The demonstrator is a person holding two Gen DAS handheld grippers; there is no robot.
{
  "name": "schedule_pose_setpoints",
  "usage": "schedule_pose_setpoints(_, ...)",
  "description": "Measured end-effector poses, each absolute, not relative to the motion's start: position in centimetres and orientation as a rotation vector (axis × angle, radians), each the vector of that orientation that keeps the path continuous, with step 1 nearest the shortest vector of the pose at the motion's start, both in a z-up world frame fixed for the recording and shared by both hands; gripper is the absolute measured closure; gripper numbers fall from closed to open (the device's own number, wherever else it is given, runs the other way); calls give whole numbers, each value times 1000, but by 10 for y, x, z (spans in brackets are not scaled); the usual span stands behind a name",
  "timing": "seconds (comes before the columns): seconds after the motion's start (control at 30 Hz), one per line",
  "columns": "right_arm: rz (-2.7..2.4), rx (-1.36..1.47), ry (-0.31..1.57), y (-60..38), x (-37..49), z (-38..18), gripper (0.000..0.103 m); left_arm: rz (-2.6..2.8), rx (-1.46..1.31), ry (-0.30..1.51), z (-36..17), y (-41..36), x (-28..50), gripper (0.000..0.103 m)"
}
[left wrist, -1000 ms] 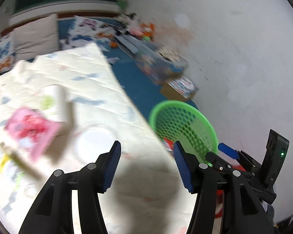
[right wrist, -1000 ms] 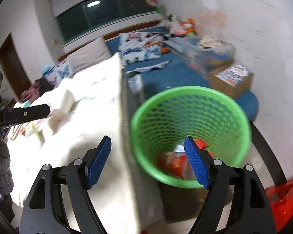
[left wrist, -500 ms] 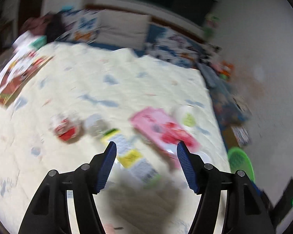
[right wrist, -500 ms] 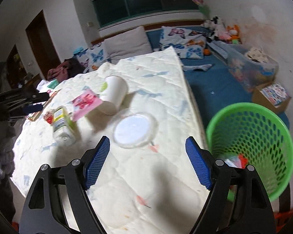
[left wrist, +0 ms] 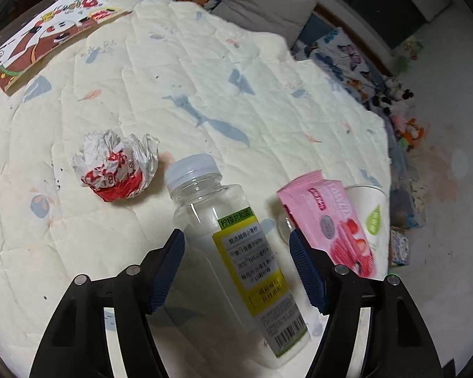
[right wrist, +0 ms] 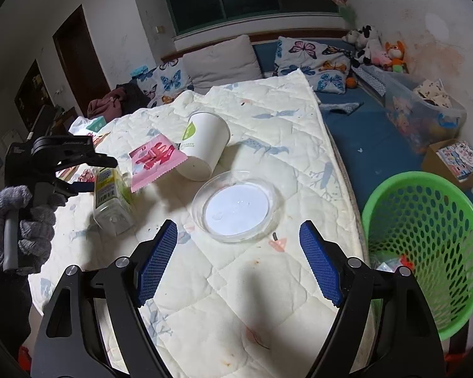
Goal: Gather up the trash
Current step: 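Grasp the yellow-labelled plastic bottle with the left tool while the right tool grasps the pink wrapper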
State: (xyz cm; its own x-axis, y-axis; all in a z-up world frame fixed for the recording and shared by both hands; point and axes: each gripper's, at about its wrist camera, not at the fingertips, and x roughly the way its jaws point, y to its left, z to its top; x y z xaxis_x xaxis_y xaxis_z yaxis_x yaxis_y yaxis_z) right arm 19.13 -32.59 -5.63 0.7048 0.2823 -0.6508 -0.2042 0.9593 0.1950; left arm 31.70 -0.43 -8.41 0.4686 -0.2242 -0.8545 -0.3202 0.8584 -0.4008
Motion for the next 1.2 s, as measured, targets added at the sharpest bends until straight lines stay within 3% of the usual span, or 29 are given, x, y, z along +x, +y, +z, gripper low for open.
schedule_pose_setpoints(0.33, 312, 74, 737, -312, 201, -48, 23, 117, -584, 1164, -112, -1, 329, 36)
schedule_pose_setpoints(0.77, 443, -20, 753, -259, 231, -34, 23, -61, -507, 1196, -99, 10, 311, 49)
schedule_pose_setpoints(1.2, 622, -172, 829, -186, 301, -32, 20, -212, -468, 1282, -98, 37, 303, 51)
